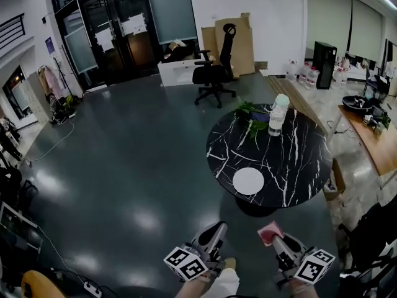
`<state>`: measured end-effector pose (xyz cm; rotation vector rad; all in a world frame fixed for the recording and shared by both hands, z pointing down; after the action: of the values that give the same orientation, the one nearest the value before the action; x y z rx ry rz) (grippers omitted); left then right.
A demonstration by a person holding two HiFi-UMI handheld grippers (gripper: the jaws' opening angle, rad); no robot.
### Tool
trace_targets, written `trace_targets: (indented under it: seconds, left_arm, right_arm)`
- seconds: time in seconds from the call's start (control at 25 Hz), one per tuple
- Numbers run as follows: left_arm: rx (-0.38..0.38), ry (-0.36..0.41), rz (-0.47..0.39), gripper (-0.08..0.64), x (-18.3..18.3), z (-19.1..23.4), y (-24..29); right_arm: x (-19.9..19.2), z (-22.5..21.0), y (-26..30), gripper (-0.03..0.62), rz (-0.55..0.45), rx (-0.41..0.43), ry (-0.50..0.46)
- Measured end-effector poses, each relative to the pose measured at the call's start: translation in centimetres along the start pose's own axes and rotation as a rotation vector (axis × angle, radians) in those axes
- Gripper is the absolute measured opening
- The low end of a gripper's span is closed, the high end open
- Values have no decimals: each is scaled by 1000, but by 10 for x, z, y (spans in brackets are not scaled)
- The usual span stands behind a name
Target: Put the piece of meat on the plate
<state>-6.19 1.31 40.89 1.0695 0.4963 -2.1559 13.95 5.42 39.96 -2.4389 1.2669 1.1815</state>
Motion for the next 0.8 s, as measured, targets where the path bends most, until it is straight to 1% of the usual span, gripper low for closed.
trace_targets:
  seconds: [0.08, 0.24, 0.44, 0.6, 0.8]
  left_arm:
    - [6, 4, 21, 8, 11, 16, 18]
    - [16, 11, 49, 8, 20, 58, 40]
    - [7, -50, 65, 9, 32, 95, 64]
    - [-7, -31, 100, 9, 30, 119, 85]
    - [2, -38, 133, 9, 18, 141, 111]
  right_arm:
    - [13, -10, 20, 83, 3, -16, 17]
    - [27, -27, 63, 83, 34, -21, 37]
    - [42, -47, 102, 83, 62, -37, 47]
    - [51, -64, 127, 83, 62, -49, 53]
    - [54, -89, 144, 83, 96, -72, 82]
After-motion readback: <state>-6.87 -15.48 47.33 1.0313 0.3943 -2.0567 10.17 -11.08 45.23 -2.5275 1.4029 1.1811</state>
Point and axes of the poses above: the fingertips, and each gripper's own axes: y forward along the fingers, z to its left, x out of its top, the point moved 3 cm from there along -y, backward along the fingers, and after that the axes turned 11 degrees about z, right-handed, at the moved point
